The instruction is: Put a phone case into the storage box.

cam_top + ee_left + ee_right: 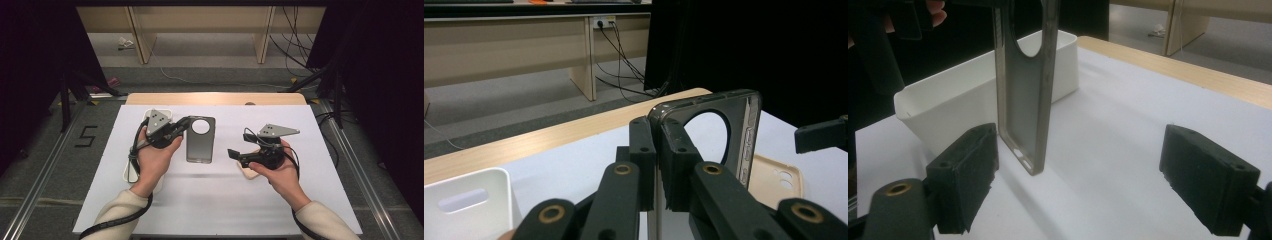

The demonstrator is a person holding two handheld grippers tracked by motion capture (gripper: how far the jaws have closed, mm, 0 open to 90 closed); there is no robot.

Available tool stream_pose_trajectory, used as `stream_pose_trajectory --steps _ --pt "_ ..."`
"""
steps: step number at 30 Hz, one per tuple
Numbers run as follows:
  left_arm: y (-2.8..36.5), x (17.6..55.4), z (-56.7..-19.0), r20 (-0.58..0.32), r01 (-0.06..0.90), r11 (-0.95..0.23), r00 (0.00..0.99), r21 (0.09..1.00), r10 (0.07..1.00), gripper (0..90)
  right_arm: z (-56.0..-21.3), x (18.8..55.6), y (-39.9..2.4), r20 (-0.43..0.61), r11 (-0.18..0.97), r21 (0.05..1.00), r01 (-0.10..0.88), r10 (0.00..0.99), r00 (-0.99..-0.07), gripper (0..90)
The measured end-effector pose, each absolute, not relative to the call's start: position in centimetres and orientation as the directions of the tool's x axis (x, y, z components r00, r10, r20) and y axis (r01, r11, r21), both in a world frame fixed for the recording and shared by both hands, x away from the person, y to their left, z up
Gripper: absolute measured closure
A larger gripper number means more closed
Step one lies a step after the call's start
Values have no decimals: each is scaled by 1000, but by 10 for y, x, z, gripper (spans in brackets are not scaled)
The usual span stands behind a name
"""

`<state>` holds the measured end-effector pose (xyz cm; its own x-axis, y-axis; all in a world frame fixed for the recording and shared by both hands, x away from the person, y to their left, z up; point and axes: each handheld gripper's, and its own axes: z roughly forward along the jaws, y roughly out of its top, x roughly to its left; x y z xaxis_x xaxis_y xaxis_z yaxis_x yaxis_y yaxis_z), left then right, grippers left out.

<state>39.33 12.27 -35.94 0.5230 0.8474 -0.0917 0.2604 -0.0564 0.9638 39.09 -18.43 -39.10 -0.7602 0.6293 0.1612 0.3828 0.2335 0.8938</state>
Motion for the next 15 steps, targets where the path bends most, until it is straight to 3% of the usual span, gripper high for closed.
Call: stream_pose_trajectory --steps 15 --pt "140 395 -348 -94 235 -29 496 972 863 847 -395 385 -199 152 234 891 388 653 -742 167"
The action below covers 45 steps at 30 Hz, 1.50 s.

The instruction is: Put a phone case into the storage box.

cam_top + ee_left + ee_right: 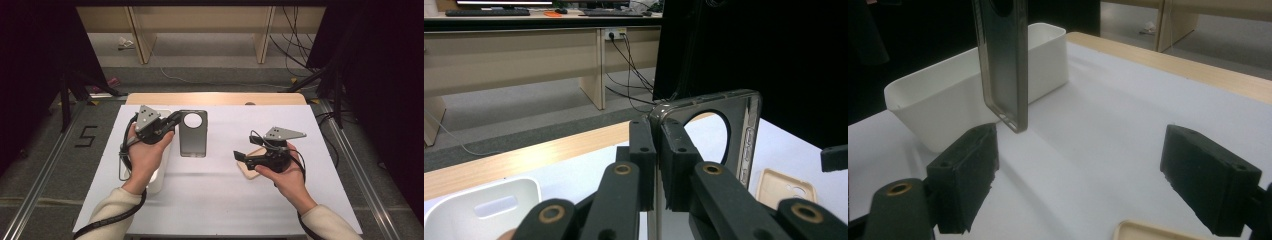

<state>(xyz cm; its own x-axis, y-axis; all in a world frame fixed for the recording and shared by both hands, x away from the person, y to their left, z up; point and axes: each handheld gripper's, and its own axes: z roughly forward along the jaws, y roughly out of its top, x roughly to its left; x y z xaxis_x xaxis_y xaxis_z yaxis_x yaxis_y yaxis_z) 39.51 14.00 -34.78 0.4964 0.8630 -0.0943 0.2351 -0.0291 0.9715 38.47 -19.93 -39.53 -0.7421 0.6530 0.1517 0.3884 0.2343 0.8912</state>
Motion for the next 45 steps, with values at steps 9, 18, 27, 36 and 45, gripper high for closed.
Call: stream_pose_trajectory --steps 9,18,27,36,45 --pt "149 396 -340 -101 217 -9 489 976 866 847 -397 382 -206 148 244 887 393 657 -740 166" --pt "158 397 -334 -98 202 -2 485 979 869 848 -401 378 -209 145 255 881 398 655 -741 163" --pt "166 402 -329 -107 201 8 484 980 869 848 -404 374 -216 151 247 880 405 664 -732 163" --pt "178 408 -321 -97 189 3 491 982 866 848 -404 370 -221 156 244 877 414 670 -725 163" --pt "189 413 -319 -99 193 7 472 981 876 848 -403 366 -224 153 244 879 410 671 -726 163"
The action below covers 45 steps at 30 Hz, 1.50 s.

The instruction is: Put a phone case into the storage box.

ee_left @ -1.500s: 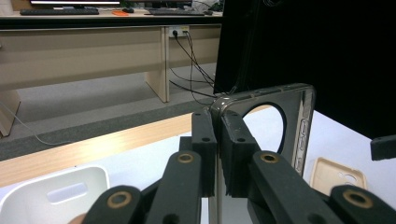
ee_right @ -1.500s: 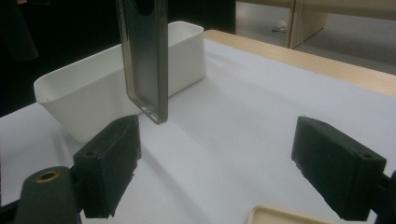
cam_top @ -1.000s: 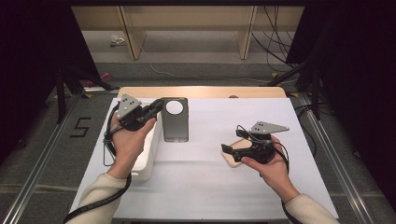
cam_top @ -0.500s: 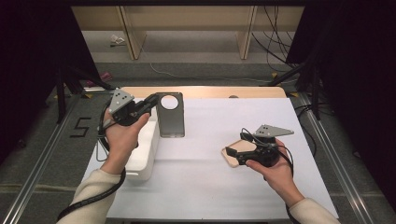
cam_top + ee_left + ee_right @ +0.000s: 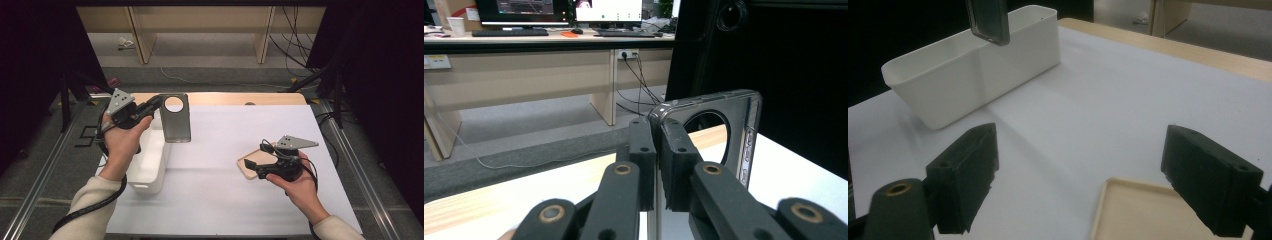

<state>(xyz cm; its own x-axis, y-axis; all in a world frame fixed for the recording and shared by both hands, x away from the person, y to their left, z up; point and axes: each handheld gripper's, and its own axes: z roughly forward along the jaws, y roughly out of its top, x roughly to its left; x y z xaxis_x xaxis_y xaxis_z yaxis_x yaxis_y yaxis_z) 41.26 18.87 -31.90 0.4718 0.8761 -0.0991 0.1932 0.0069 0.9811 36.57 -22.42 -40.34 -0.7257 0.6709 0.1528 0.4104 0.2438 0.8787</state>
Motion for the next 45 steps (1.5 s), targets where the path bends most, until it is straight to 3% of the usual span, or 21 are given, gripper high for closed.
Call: stream_pose_trajectory --steps 45 --pt "239 452 -316 -53 196 -33 419 980 906 847 -405 360 -246 162 227 875 428 695 -700 163"
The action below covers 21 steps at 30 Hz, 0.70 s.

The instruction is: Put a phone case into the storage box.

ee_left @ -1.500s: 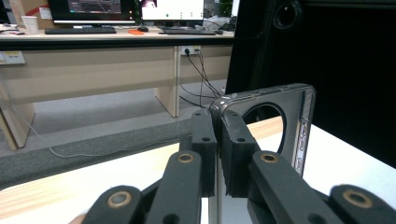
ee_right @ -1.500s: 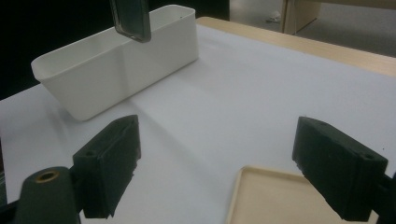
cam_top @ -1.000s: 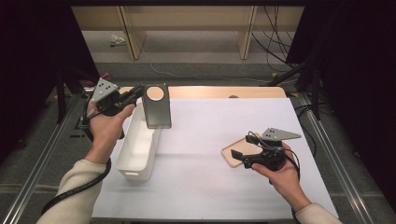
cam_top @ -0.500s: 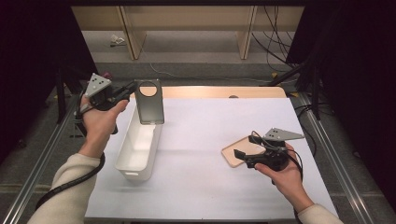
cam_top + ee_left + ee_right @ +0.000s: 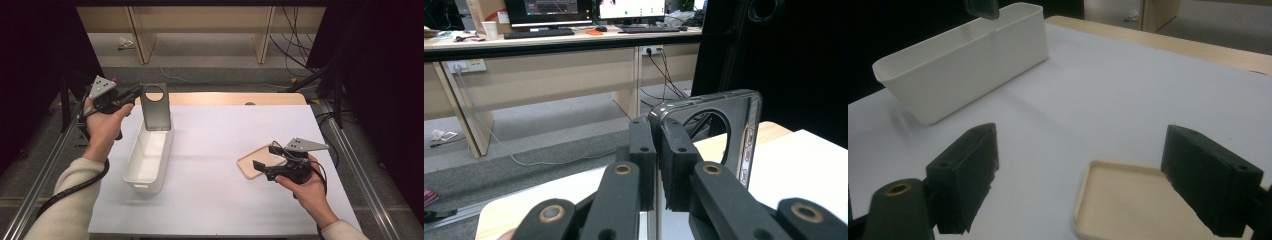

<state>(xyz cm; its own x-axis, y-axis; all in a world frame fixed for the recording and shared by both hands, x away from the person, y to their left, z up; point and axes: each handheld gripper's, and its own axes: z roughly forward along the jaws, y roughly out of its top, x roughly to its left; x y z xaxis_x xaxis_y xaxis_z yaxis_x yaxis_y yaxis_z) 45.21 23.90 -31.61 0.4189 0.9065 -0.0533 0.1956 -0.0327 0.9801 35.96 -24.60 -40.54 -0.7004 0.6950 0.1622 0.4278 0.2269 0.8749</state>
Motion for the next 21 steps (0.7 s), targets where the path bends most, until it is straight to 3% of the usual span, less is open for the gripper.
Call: stream_pose_trajectory --steps 21 --pt "252 472 -323 -43 217 -46 391 975 919 847 -406 359 -251 167 220 875 431 700 -695 163"
